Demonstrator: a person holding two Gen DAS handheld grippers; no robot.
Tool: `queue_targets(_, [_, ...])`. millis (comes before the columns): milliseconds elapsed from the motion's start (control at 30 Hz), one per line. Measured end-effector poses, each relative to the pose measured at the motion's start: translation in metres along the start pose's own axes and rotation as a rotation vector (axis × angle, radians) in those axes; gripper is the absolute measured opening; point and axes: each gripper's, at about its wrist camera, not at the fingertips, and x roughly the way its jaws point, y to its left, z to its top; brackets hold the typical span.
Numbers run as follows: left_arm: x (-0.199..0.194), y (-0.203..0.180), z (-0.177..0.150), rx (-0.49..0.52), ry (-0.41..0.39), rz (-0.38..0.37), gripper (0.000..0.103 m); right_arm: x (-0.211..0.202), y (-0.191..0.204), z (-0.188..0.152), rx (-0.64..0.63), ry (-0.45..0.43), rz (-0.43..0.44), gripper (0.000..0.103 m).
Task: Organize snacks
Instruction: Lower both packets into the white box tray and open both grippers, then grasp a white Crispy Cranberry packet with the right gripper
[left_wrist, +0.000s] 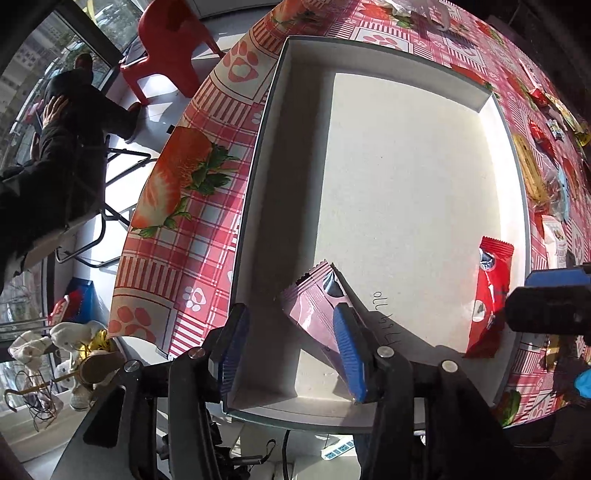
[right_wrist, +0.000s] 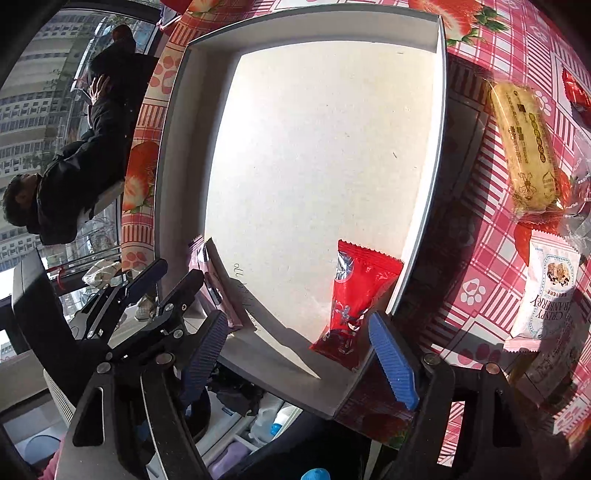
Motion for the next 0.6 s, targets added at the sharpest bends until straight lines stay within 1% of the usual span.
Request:
queue_targets(67, [0.001,-0.003,0.003,0.009,-0.009,0.002,0.054,-0.014,0.0,-0.006,-0.015,-0.036,0.03,0.08])
queue_targets(133, [0.004,-0.005,0.009,0.023,-0.01,0.01,0.054,-0.031,0.001,-0.013,-0.052,-0.082,0.031,0.08])
queue_targets(200, [0.006,-0.005,0.017,0.035,-0.018,0.044,0.054,-0.041,-0.003,-0.02,-0.065,-0.111,-0.006,0.08])
queue_targets(267, [0.01,0.004,0.027,0.042,-0.033,0.098,0.054,-0.05,-0.021,-0.03,-0.039,-0.125,-0.039,0.08])
queue_targets(333, [0.013,0.018,0.037,0.035,-0.03,0.134,0.054,-0.06,-0.056,-0.046,0.013,-0.136,-0.063,0.08])
queue_targets(400, [0.011,0.027,0.044,0.032,-0.031,0.143,0.054,-0.067,-0.087,-0.06,0.081,-0.148,-0.083,0.08])
queue_targets(467, [-0.003,0.027,0.046,0.055,-0.067,0.114,0.054,-0.071,-0.115,-0.075,0.169,-0.158,-0.093,0.08])
queue_targets(533, [-0.02,0.016,0.044,0.098,-0.105,0.08,0.059,-0.075,-0.146,-0.089,0.275,-0.17,-0.103,0.08])
queue_targets(600, [-0.039,-0.003,0.038,0.151,-0.14,0.041,0.068,-0.076,-0.174,-0.101,0.389,-0.173,-0.12,0.08])
